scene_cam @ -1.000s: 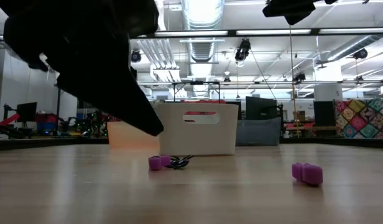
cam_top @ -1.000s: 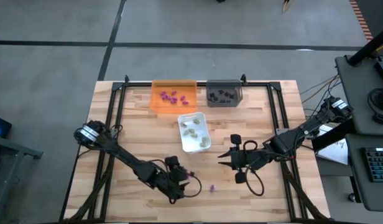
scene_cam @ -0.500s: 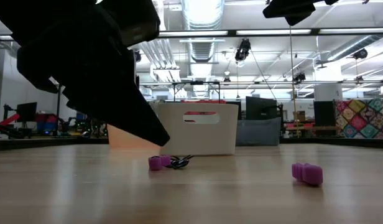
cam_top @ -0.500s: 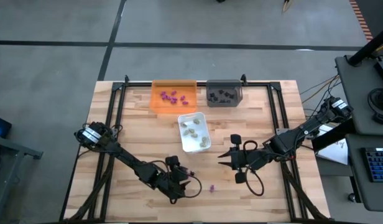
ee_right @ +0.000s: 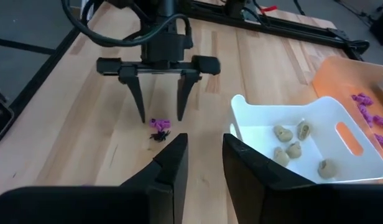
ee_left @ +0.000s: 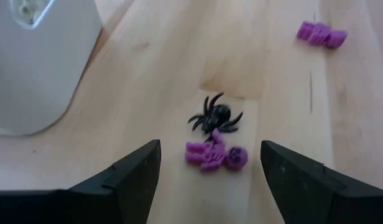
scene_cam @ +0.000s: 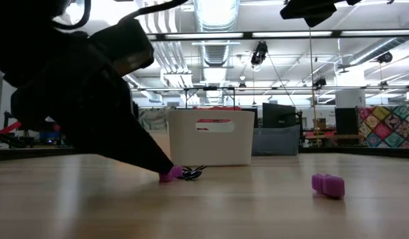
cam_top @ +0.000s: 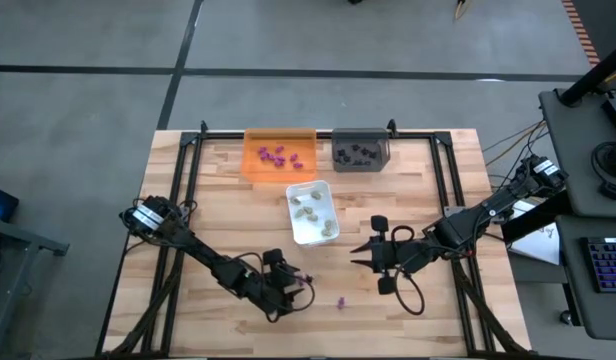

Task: Sort Halloween decoration
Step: Put the purple skeleton toy into the orange bin

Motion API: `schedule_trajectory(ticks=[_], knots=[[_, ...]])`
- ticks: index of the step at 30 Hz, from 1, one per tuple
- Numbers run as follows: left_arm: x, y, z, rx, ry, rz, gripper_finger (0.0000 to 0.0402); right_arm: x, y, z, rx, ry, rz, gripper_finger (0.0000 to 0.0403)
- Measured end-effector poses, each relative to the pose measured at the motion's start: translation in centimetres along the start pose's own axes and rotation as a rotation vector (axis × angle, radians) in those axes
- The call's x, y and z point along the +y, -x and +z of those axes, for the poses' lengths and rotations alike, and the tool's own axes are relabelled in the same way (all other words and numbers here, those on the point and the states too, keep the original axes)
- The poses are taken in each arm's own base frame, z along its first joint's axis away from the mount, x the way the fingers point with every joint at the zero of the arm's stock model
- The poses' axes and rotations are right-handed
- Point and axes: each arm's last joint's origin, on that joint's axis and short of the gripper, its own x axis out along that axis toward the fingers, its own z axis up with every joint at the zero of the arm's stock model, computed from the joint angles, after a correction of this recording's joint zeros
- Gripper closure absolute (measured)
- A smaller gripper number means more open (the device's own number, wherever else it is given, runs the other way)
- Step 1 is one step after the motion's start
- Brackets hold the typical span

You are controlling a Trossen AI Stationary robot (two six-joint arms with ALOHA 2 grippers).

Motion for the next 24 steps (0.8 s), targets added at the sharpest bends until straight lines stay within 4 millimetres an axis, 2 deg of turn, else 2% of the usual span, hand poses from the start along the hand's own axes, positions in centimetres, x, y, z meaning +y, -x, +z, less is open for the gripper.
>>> schedule_trajectory(ticks=[6,16,24], knots=[[0.8,-0.1,-1.2,-0.048,0.040,-0.031,0.0143,-0.1,0.0,0.0,-0.005,-0.003,-0.031,0.0317],[0.7,-1.6,-2.8,-0.135,0.063,-0.042,0.0145,-0.2,0.0,0.1,-0.012,-0.009,-0.045,0.0316],[0.8,-1.5,-2.9,-0.124,0.024,-0.023,0.0188,-0.2,0.0,0.1,-0.015,-0.017,-0.045,0.0319]])
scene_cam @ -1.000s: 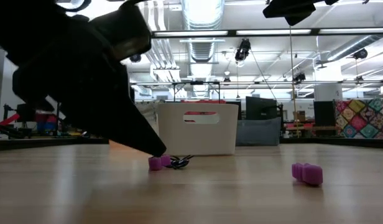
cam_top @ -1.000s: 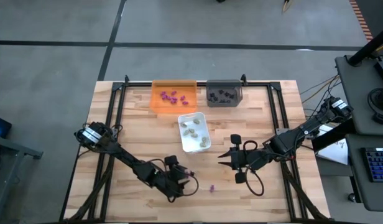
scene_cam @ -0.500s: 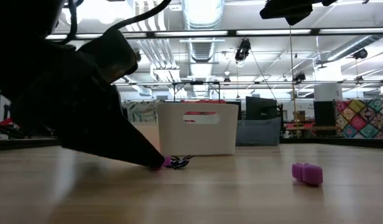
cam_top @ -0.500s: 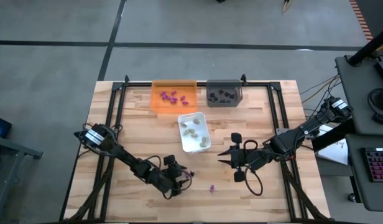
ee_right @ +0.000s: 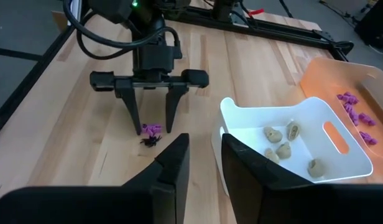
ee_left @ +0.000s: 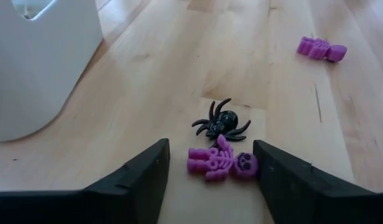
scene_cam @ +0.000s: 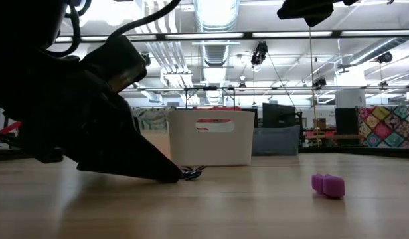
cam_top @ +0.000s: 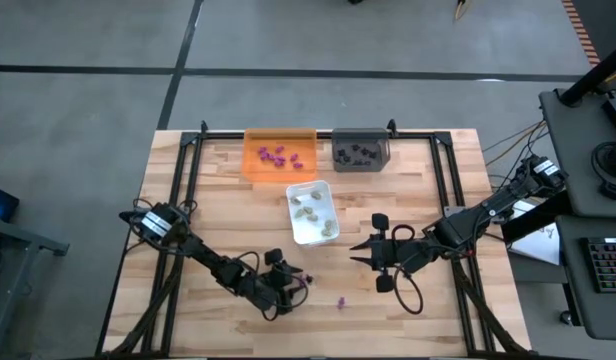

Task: Sort Halloween decoration
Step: Put the purple skeleton toy into the orange bin

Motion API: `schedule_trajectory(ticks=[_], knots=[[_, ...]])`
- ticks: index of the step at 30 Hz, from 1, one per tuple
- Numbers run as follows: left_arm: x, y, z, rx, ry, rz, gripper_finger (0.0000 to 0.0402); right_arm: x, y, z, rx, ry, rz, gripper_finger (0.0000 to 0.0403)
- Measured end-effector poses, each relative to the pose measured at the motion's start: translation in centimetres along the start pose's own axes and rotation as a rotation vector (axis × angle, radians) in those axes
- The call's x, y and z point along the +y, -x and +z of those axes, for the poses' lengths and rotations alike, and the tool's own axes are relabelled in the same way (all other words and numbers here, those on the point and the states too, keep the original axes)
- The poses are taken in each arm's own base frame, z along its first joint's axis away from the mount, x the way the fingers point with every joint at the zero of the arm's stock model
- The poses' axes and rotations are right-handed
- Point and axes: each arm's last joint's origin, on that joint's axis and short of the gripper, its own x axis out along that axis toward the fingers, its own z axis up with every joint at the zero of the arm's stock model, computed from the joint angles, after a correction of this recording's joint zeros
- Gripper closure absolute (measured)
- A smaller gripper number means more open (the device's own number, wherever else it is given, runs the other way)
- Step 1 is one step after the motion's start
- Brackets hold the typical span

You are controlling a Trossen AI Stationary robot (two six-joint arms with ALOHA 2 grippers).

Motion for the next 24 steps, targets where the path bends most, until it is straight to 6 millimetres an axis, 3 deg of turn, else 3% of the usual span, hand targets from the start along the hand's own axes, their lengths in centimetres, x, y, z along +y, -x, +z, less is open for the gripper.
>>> schedule_trajectory(ticks=[9,24], knots=[[0.0,0.1,0.1,0.003,-0.005,0.001,0.0246,0.0,0.0,0.0,0.000,-0.004,0.000,0.0316],[-0.1,1.5,1.5,0.027,-0.006,-0.040,0.0284,0.0,0.0,-0.1,0.002,-0.004,0.000,0.0316]])
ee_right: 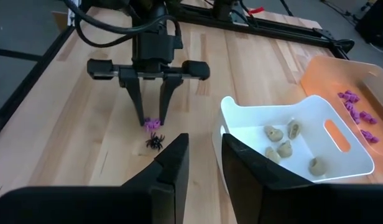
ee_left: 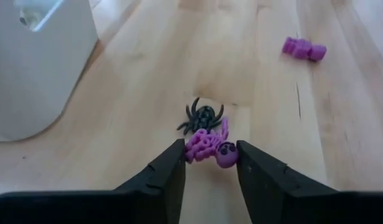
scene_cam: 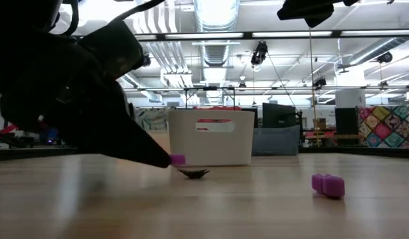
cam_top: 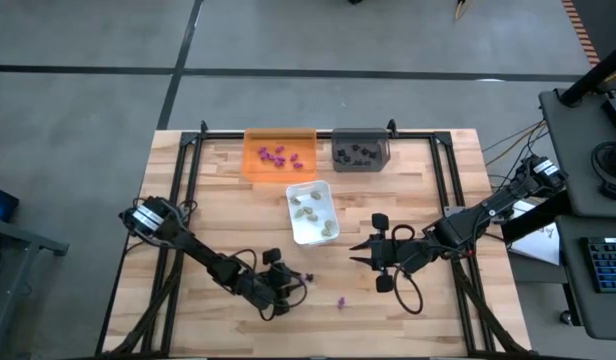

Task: Sort Halloween decoration
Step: Put the purple skeleton toy into the orange bin

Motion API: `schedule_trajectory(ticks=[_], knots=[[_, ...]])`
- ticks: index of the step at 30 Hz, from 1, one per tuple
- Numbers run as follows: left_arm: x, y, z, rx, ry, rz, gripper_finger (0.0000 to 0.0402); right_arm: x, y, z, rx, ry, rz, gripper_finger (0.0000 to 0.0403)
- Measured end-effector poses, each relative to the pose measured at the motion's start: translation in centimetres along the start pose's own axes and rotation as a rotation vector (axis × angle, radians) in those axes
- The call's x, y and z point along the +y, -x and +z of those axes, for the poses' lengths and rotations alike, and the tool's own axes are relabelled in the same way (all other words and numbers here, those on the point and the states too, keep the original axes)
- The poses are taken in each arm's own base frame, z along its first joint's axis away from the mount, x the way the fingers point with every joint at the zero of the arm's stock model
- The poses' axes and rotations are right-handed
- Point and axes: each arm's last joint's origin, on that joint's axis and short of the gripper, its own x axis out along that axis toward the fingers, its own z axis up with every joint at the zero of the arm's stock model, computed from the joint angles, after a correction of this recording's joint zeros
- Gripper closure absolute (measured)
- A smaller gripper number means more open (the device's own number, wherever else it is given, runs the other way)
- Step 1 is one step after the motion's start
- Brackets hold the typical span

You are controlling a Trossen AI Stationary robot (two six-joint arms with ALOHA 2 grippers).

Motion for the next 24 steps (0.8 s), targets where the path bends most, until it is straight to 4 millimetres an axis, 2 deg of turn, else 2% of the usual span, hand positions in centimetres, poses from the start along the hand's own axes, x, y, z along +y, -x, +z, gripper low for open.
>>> schedule_trajectory(ticks=[11,24], knots=[[0.0,1.5,1.9,-0.024,0.016,-0.005,0.0288,0.0,0.0,-0.1,0.002,-0.008,0.001,0.0325],[0.2,4.2,5.6,-0.142,0.034,-0.033,0.0288,0.0,0.0,-0.1,0.003,-0.005,0.001,0.0326]])
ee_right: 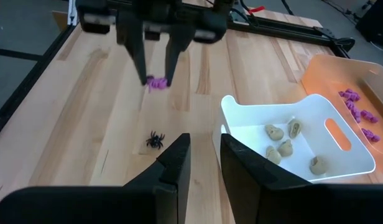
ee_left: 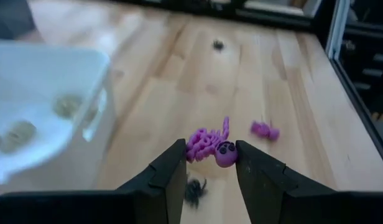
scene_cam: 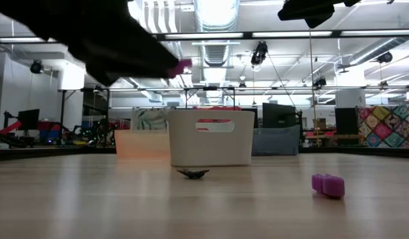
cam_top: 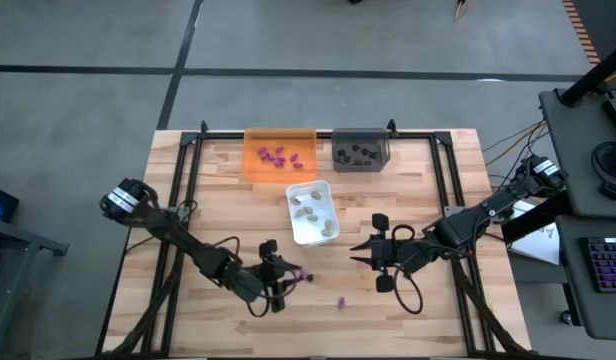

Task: Sort Halloween decoration
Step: Put the purple skeleton toy into the orange bin

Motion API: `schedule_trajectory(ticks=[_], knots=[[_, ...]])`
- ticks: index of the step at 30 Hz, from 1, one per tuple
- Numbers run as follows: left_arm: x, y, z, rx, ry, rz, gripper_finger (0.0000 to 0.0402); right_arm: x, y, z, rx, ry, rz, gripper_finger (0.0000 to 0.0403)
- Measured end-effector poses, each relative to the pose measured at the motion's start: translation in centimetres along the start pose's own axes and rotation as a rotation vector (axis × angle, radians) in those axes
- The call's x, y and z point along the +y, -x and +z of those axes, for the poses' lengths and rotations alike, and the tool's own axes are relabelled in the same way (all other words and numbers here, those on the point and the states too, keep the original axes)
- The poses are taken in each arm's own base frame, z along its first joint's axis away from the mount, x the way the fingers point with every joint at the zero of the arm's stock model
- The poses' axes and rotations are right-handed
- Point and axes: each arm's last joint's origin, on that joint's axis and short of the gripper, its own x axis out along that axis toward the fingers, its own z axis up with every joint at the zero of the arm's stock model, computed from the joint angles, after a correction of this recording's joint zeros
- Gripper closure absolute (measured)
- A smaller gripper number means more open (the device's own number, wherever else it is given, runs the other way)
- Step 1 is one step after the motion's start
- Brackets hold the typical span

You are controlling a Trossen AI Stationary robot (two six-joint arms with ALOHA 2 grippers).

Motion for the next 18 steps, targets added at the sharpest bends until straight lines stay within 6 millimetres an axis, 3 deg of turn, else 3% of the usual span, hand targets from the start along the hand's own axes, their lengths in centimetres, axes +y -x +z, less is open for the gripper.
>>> schedule_trajectory(ticks=[10,18], knots=[[1.2,2.0,4.1,-0.121,-0.056,0.036,0.0288,0.0,0.0,0.0,0.000,0.000,0.000,0.0326],[4.2,2.8,6.5,-0.107,-0.106,0.128,0.0288,0.0,0.0,0.0,0.000,0.001,0.000,0.0326]])
